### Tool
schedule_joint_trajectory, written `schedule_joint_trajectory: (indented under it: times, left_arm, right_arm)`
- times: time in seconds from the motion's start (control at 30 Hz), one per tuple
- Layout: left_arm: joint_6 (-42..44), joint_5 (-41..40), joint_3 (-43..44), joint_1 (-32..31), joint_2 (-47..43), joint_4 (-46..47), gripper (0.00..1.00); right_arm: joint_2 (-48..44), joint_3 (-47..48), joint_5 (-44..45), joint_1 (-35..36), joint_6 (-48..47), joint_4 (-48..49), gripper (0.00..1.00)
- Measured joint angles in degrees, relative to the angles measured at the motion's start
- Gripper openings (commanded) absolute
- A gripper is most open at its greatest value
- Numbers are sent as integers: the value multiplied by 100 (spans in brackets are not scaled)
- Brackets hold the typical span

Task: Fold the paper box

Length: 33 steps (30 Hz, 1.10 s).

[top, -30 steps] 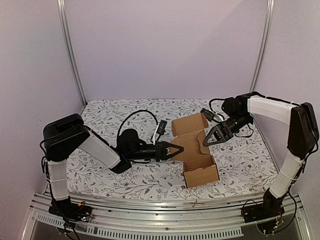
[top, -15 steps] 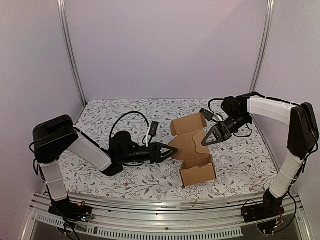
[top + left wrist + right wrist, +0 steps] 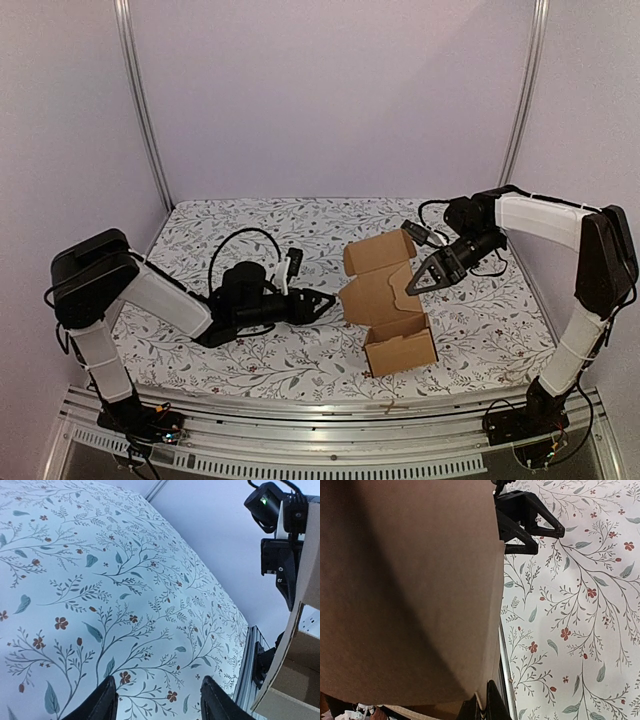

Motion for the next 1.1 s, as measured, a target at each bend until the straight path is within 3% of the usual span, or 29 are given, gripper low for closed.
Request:
schedule_joint_trajectory:
  times: [0.37,0.93,1.1]
  left_arm:
    - [236,1497,479,-225,444,1060,55]
    - [-260,2264,951,-310,1200,2149,57]
    - [-389,2221,1156,-431,1266,2238,43]
  right_arm:
    - [2,0,234,-22,341,293,0]
    - [2,-98,402,-33,800,645,0]
    - [0,-149,369,-33,815,756,0]
